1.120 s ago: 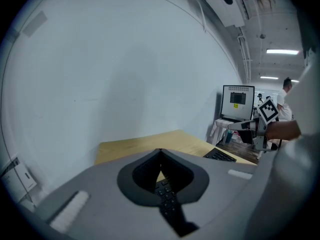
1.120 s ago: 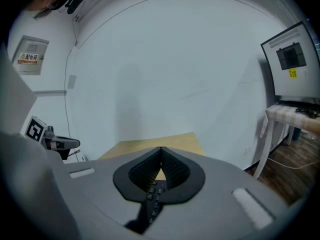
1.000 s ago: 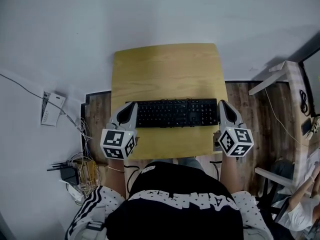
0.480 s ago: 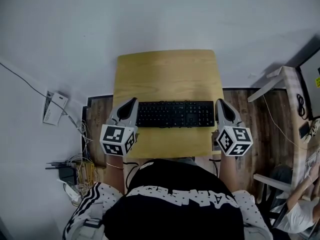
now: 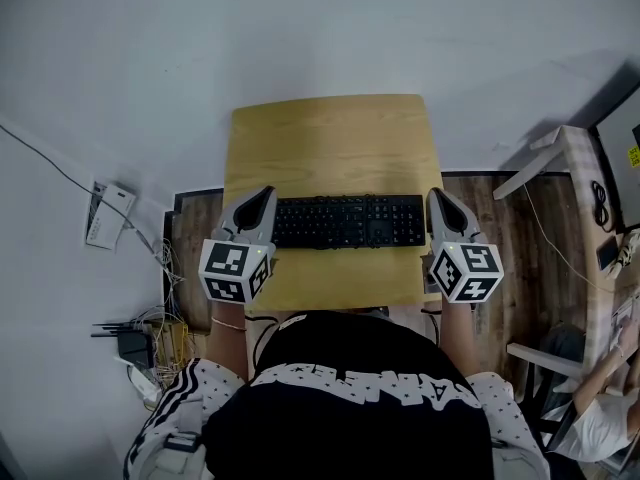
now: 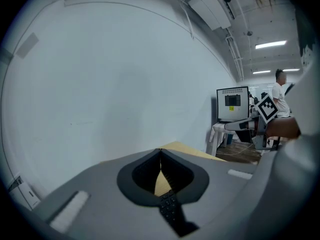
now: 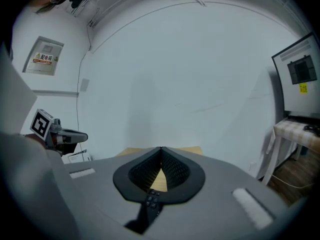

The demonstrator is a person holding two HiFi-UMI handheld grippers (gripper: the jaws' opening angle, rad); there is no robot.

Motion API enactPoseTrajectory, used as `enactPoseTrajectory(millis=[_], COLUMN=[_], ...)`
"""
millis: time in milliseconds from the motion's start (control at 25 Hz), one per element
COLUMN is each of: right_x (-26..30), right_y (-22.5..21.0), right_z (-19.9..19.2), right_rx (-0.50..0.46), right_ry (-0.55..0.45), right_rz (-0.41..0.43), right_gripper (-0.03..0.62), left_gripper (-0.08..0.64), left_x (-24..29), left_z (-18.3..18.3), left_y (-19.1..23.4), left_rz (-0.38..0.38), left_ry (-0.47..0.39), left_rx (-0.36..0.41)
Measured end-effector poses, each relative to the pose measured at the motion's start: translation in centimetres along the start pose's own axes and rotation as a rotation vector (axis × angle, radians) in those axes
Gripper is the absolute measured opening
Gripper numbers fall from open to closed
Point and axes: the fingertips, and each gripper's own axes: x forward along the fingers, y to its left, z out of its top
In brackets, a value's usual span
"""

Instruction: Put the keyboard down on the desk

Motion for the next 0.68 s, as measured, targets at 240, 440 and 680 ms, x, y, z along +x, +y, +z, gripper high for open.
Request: enactPoseTrajectory(millis=[240,440,680], right_x=[-0.06,0.20,0.52], right_y=[-0.13,-0.06,-0.34], right_z=[0.03,-0.26,-0.25], right_rx=[0.006,0.007,0.009], right_ry=[-0.008,-0.001,0.002], right_rz=[0.002,0.005,0.006], right_gripper=[0.011,0.011,0.011], left_gripper=[0.002,0.002,0.002], left_x=[-0.24,-0.31,-0.01], left_z=[-0.11,-0.21,-0.10], left_y=[0.12,0.27,0.18], left_rz=[0.004,0.008,0.011], left_ry=[0.009,0.016,0.020], left_rx=[0.007,0.012,0.013])
